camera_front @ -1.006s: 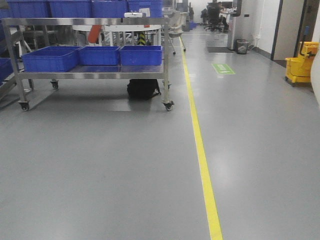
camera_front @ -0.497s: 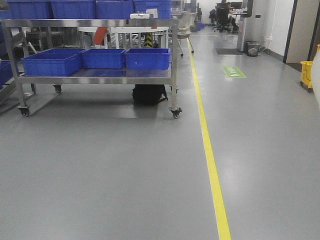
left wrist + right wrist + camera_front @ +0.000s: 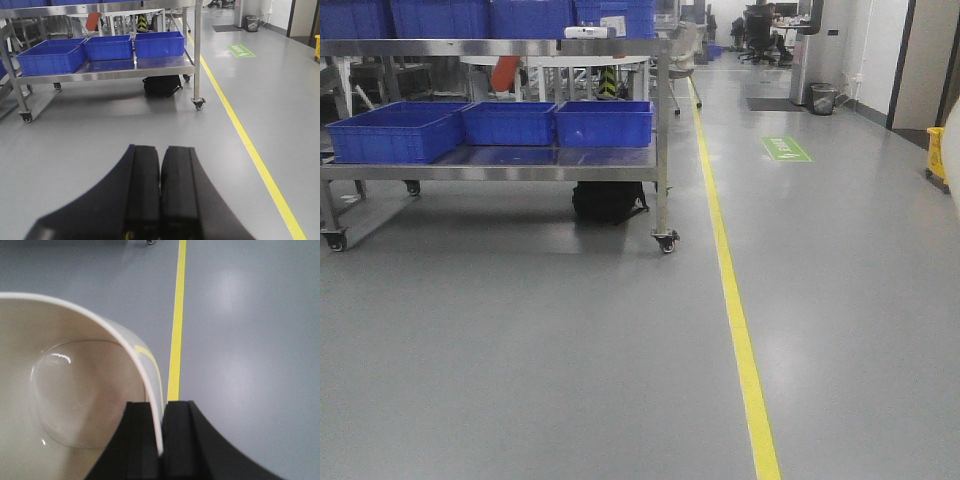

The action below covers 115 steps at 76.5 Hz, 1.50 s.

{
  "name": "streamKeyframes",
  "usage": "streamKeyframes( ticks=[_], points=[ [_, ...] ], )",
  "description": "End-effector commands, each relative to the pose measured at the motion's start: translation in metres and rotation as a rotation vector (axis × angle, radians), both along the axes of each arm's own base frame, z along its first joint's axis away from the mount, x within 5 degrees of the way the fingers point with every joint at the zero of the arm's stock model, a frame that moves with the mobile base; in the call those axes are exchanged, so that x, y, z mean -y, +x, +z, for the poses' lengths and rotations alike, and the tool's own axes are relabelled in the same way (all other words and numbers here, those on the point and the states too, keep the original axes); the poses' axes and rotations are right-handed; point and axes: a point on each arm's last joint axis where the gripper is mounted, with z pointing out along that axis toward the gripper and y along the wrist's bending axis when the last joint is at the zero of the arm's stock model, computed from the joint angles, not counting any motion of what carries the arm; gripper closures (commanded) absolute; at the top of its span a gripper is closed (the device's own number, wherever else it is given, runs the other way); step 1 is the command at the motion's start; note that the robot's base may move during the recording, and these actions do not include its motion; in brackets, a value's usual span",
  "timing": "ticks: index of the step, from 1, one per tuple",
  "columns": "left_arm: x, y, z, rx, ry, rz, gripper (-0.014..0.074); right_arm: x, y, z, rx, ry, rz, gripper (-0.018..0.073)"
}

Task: Move white bin to right shelf second layer
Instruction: 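Drive the base away from the table holding the bin in the right gripper, then drive past the crate shelves toward the window holding the bin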

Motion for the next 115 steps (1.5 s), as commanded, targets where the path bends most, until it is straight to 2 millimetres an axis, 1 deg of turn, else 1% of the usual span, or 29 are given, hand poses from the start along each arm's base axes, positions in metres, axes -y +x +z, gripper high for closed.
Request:
streamKeyframes(
  ticks=[1, 115],
  points=[
    [0.0003, 0.0007, -0.0037, 0.063, -0.014, -0.003, 0.0512, 0.0004, 0.0039, 0.0164, 0.113, 0.009, -0.01, 0.0519],
    [0.0003, 0.0007, -0.0037, 0.063, -0.014, -0.003, 0.0512, 0.0004, 0.0039, 0.0164, 0.113, 0.009, -0.01, 0.0519]
  ],
)
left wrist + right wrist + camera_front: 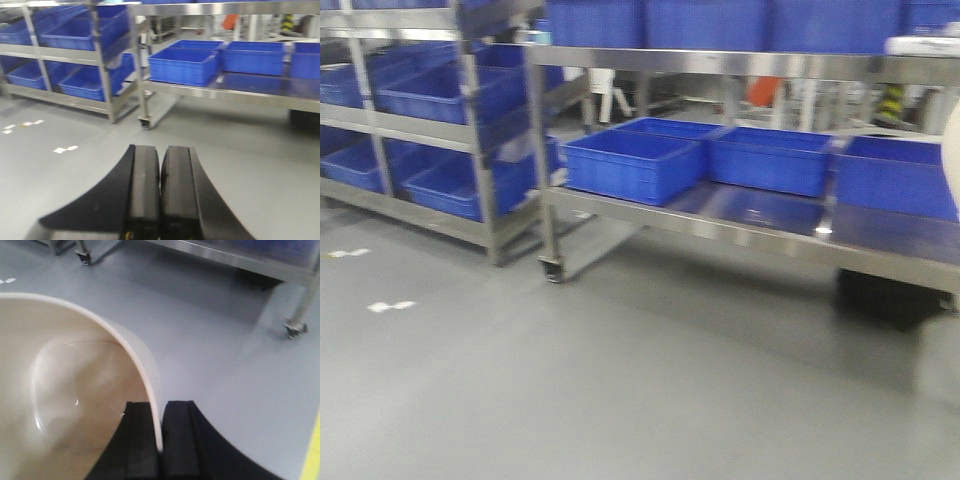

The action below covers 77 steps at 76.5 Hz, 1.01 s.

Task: Move white bin to right shelf second layer
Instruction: 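Drive past the crate shelves toward the window holding the bin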

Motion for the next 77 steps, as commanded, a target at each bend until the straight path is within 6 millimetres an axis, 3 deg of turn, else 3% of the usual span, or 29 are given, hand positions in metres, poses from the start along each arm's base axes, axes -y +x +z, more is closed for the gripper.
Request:
streamKeyframes(
  ticks=[1, 77],
  points=[
    [0.0003, 0.0007, -0.0037, 0.063, -0.014, -0.003, 0.0512, 0.0, 0.0039, 0.0164, 0.112, 0.016, -0.008, 0.0519],
    [0.0003, 0.0007, -0.0037, 0.063, -0.014, -0.003, 0.0512, 0.0, 0.0039, 0.0164, 0.112, 0.016, -0.008, 0.0519]
  ],
)
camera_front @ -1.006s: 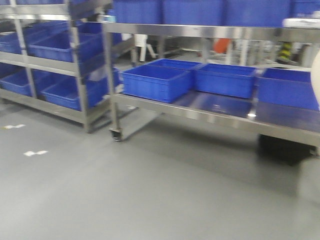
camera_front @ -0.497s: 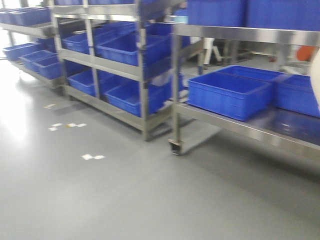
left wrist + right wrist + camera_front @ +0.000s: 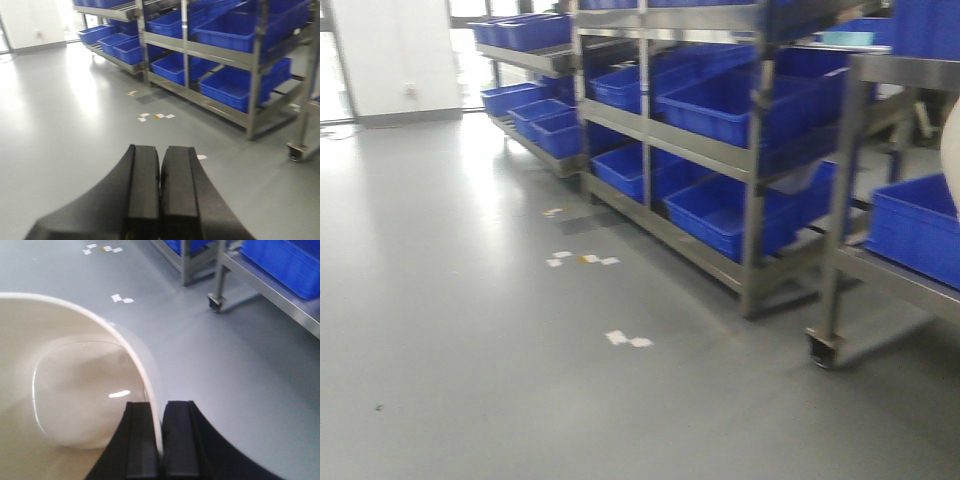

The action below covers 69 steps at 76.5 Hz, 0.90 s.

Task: Move white bin to right shelf second layer
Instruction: 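Drive past the crate shelves toward the window holding the bin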

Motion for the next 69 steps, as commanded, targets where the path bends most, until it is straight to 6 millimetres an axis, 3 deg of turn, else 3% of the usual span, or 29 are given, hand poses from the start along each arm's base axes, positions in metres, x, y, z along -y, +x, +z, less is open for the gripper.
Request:
streamKeyframes(
  ticks=[1, 69],
  points=[
    [0.0003, 0.0007, -0.0037, 0.063, -0.014, -0.003, 0.0512, 0.0, 0.0039, 0.0164, 0.112, 0.016, -0.008, 0.0519],
    [0.0003, 0.0007, -0.0037, 0.063, -0.014, -0.003, 0.0512, 0.0, 0.0039, 0.0164, 0.112, 0.016, -0.008, 0.0519]
  ],
)
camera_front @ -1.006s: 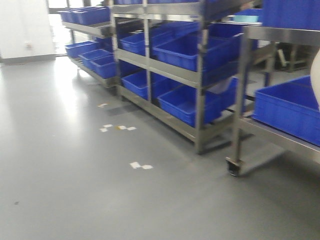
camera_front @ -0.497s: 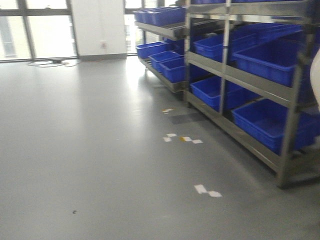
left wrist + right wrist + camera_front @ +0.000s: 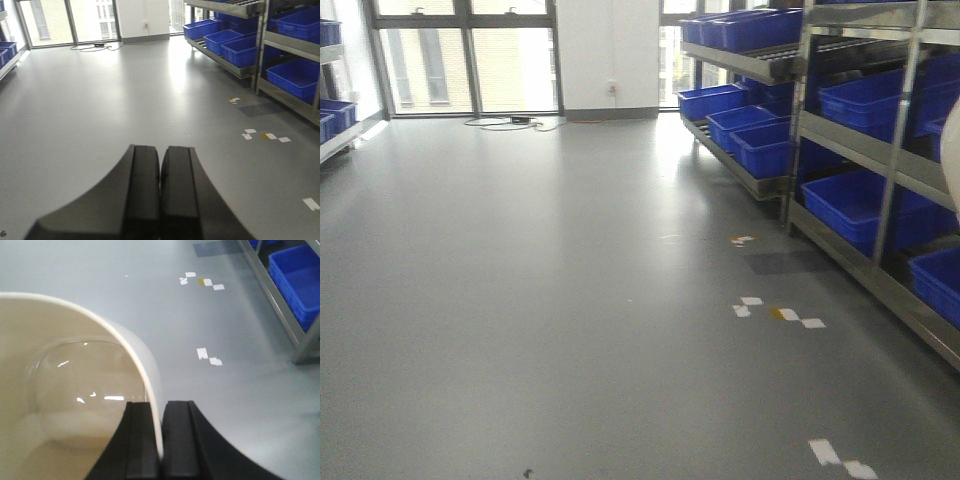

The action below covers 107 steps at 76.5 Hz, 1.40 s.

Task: Move white bin to right shelf second layer
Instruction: 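Drive past the crate shelves toward the window holding the bin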

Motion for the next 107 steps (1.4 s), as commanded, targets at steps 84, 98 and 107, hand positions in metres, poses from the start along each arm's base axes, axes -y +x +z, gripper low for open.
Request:
streamKeyframes(
  ticks=[84, 98, 107],
  points=[
    [0.0003, 0.0007, -0.0037, 0.063, -0.014, -0.003, 0.0512, 0.0004, 0.0039, 0.0164, 0.113, 0.01, -0.01, 0.0519],
    [0.0003, 0.0007, -0.0037, 0.063, -0.014, -0.003, 0.0512, 0.0004, 0.0039, 0.0164, 0.113, 0.01, -0.01, 0.0519],
    [0.0003, 0.0007, -0.0037, 0.063, -0.014, -0.003, 0.0512, 0.0004, 0.0039, 0.0164, 0.113, 0.01, -0.01, 0.0519]
  ],
)
